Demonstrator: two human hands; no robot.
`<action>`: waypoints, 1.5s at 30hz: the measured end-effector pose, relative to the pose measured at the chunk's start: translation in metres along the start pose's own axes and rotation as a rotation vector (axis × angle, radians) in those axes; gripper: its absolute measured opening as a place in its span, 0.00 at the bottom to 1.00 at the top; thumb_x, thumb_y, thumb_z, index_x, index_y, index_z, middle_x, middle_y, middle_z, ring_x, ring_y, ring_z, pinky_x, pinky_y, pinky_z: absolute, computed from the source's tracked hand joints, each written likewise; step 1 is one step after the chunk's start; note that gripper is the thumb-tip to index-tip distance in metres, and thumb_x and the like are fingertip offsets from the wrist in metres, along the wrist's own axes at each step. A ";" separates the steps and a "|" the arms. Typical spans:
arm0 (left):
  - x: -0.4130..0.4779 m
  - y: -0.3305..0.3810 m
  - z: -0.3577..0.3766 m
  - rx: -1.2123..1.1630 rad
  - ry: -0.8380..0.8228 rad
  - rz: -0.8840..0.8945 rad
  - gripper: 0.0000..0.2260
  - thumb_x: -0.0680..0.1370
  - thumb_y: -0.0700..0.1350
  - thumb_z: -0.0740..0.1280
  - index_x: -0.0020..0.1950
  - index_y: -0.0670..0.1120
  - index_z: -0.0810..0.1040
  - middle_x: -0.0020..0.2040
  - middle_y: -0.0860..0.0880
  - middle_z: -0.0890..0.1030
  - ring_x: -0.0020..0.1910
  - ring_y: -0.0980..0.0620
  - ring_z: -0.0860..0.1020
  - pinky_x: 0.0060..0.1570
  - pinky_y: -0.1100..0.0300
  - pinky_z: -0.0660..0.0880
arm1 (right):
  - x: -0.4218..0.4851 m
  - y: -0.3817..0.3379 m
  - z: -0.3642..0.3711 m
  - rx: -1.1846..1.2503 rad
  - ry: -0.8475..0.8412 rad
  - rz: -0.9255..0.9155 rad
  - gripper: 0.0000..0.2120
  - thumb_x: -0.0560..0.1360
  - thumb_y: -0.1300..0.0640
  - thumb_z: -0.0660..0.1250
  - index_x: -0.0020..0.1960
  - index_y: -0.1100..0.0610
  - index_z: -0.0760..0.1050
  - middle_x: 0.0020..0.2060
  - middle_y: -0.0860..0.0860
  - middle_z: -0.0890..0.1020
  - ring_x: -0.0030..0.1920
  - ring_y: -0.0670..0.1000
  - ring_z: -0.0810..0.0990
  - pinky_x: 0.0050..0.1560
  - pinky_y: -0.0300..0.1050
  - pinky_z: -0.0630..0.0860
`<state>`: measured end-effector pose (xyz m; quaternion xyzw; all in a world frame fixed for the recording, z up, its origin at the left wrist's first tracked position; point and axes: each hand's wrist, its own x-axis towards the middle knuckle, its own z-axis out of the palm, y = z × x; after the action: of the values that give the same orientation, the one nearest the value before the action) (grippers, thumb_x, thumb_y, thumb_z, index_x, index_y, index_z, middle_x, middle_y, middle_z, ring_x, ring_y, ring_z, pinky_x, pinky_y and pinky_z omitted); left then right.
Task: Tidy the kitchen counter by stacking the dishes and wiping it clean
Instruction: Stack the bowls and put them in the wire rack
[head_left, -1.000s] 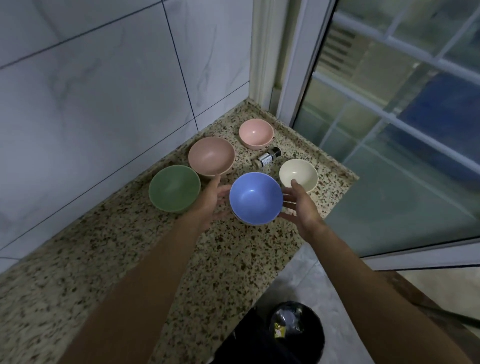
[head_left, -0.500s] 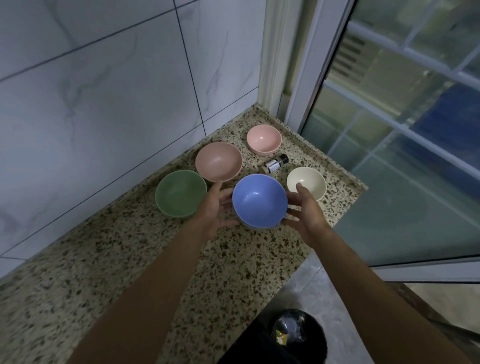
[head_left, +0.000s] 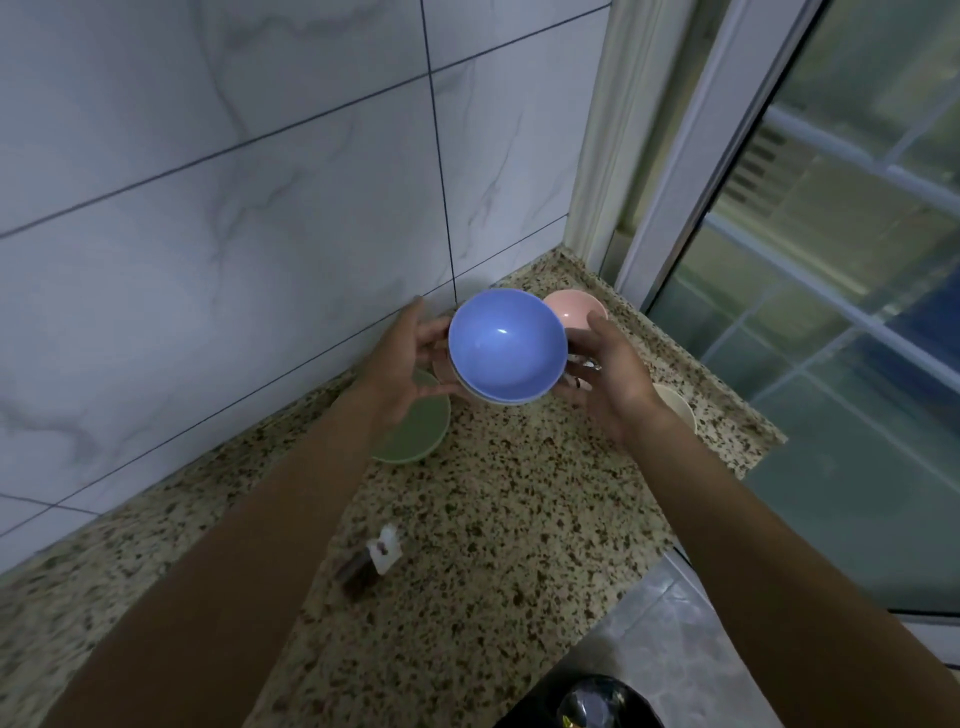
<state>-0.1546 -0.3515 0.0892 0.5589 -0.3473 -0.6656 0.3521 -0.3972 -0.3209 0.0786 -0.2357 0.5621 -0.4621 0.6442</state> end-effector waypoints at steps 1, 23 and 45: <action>0.005 0.004 -0.005 0.008 0.016 -0.006 0.29 0.84 0.64 0.50 0.66 0.49 0.83 0.63 0.47 0.83 0.59 0.48 0.80 0.54 0.43 0.81 | 0.007 -0.002 0.005 -0.003 -0.015 0.013 0.26 0.83 0.41 0.58 0.64 0.62 0.80 0.62 0.56 0.82 0.57 0.55 0.82 0.53 0.54 0.81; 0.096 -0.012 -0.036 0.357 0.073 -0.138 0.32 0.84 0.65 0.46 0.65 0.48 0.83 0.58 0.49 0.84 0.54 0.52 0.80 0.57 0.53 0.71 | 0.086 0.032 0.029 -0.172 0.014 0.090 0.16 0.83 0.46 0.60 0.58 0.55 0.81 0.57 0.53 0.84 0.59 0.55 0.82 0.46 0.50 0.78; 0.084 0.006 -0.028 0.334 0.094 -0.101 0.35 0.75 0.75 0.50 0.60 0.53 0.85 0.62 0.42 0.83 0.57 0.48 0.81 0.70 0.41 0.70 | 0.064 0.020 0.029 0.008 -0.040 0.102 0.14 0.82 0.43 0.61 0.61 0.50 0.77 0.59 0.56 0.80 0.61 0.60 0.80 0.63 0.65 0.78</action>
<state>-0.1374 -0.4286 0.0489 0.6569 -0.4078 -0.5885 0.2364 -0.3673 -0.3728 0.0366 -0.2131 0.5586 -0.4260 0.6790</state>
